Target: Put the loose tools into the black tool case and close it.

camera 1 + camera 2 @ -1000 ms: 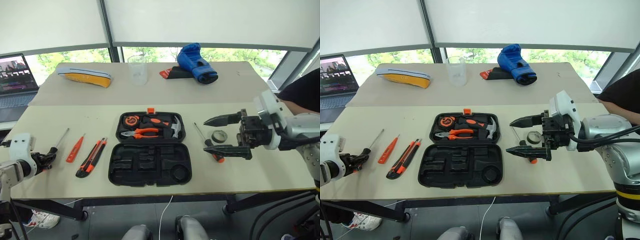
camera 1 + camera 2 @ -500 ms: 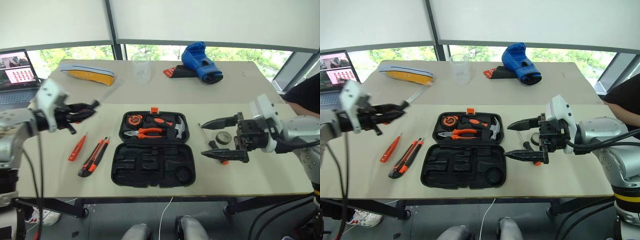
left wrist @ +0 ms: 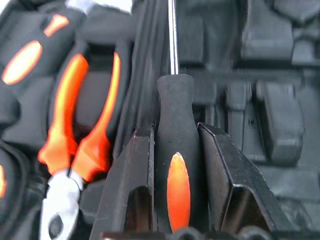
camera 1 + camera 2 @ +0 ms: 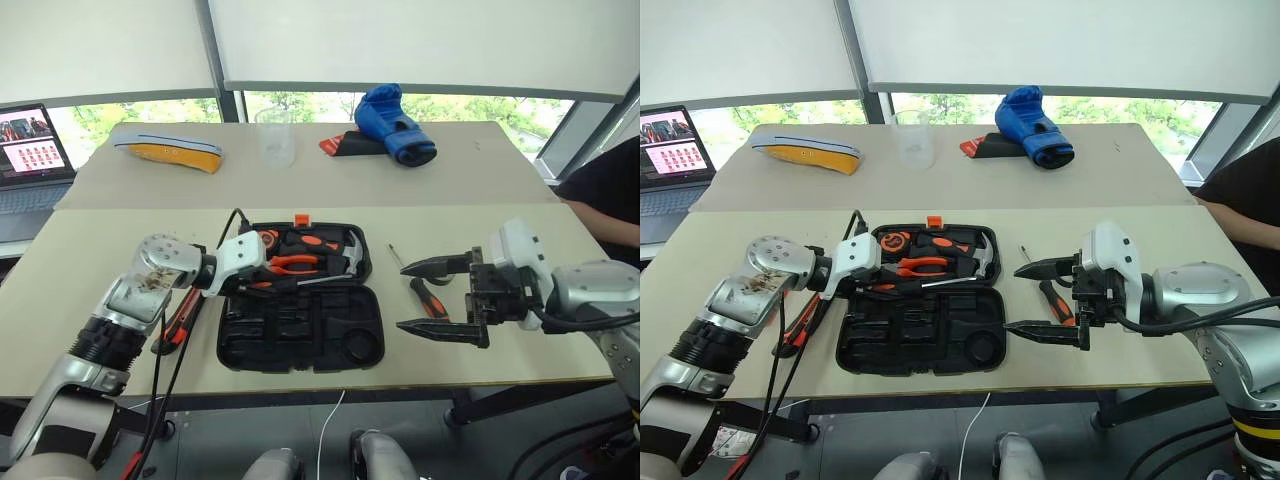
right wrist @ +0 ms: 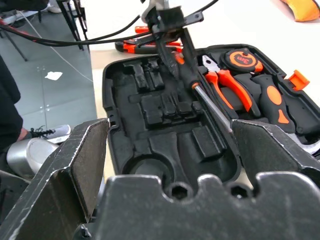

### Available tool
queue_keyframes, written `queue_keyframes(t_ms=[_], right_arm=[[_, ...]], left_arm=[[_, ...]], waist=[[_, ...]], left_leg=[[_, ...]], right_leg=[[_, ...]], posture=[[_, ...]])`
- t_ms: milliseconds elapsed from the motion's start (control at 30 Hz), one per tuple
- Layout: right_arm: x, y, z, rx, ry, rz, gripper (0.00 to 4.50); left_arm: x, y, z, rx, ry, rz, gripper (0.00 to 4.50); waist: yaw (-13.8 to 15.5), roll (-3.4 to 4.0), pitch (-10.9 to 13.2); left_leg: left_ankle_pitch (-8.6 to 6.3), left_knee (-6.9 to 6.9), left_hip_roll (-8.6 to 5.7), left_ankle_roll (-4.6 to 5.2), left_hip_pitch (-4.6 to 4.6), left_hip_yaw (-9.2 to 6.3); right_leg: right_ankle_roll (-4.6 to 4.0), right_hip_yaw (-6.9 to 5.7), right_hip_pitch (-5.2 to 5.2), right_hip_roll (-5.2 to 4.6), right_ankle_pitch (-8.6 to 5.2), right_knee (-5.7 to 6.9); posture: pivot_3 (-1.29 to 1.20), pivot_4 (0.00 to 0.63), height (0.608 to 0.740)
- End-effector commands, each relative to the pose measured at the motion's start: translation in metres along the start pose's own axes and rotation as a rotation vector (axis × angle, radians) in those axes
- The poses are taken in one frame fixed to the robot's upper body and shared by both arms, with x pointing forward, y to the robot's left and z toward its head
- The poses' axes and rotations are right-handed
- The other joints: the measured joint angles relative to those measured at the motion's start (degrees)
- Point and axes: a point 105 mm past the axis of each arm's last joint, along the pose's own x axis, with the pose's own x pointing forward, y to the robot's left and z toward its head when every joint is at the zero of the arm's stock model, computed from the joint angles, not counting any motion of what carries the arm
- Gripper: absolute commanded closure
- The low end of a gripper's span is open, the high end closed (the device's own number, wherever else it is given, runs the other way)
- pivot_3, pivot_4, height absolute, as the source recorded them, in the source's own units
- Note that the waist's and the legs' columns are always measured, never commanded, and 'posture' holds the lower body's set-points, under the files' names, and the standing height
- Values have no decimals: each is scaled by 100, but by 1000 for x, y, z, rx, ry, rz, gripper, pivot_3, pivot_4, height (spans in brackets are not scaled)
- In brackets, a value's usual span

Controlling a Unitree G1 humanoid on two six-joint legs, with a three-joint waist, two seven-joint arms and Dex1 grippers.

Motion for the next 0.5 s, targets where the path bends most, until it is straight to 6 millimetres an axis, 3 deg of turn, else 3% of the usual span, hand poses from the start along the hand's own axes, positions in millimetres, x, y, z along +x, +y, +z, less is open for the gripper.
queue_keyframes(t_ms=[33, 233, 267, 333, 500], right_arm=[[-2, 1, 10, -35, -26, -18, 0], [-2, 2, 10, -35, -28, -28, 0], [-2, 2, 10, -37, -29, -31, 0], [-2, 1, 10, -38, -30, -36, 0], [-2, 2, 10, -38, -33, -40, 0]], left_arm=[[-3, 6, 9, 63, -7, 7, 3636], [-1, 6, 4, 78, 11, -5, 3636], [0, 6, 5, 84, 0, -7, 2836], [2, 6, 8, 89, -14, -10, 2490], [3, 10, 16, 96, -31, 4, 720]], waist=[[10, 0, 0], [24, 0, 0], [23, 0, 0], [29, 0, 0], [47, -1, 0]], left_leg=[[-1, 0, 0, 1, 0, 0], [-3, 0, 0, 6, -4, -1], [-3, 0, -1, 6, -4, -1], [-4, 1, -1, 6, -4, -1], [-4, 23, 0, 7, -11, -3]], right_leg=[[0, 0, 0, 0, 0, 0], [0, -3, 0, 1, 0, -3], [0, -3, 0, 0, 0, -3], [0, -3, 0, 0, 0, -3], [2, -3, 2, -1, 1, 2]], posture=[[0, 150, 731], [0, 150, 731], [0, 150, 731], [0, 150, 731], [0, 150, 731]])
